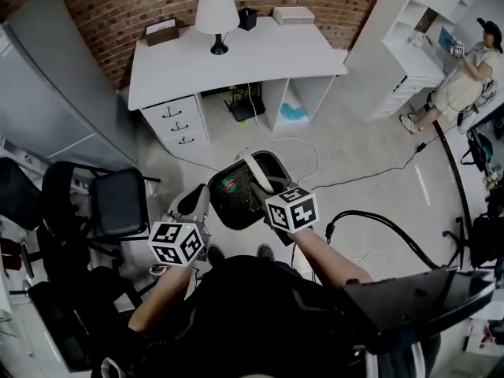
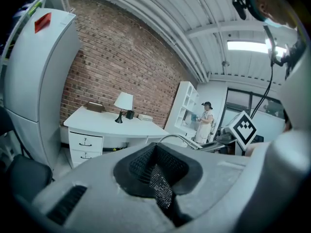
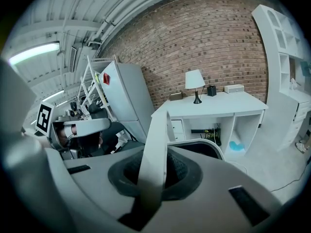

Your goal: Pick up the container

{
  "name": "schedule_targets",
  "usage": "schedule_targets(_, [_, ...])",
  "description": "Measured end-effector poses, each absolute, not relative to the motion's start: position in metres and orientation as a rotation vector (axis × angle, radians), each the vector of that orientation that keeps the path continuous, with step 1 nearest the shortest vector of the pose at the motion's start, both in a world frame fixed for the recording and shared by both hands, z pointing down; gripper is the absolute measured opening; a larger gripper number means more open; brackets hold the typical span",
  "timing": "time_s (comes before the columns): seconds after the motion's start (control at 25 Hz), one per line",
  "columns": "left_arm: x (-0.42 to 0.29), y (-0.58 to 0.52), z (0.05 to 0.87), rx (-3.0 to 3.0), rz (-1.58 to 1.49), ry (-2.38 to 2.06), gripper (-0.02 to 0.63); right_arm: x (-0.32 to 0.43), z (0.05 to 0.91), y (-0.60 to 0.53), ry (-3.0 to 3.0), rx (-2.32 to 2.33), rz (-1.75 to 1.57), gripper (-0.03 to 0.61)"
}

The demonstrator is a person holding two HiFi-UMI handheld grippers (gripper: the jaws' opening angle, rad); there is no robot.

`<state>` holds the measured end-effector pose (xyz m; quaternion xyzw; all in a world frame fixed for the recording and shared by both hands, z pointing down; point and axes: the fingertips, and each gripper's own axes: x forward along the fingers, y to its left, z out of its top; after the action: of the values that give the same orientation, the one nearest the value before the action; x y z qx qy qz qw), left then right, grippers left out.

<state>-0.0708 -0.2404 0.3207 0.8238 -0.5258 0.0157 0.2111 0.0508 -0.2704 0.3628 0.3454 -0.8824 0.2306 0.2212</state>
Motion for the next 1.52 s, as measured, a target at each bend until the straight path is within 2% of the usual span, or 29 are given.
schedule_targets(1.52, [-0.067,-0.24,0.304,2.321,0.021,-1.523,0.011,0.063,0.344,-0.269,-2.468,0.969,0.623,0.037])
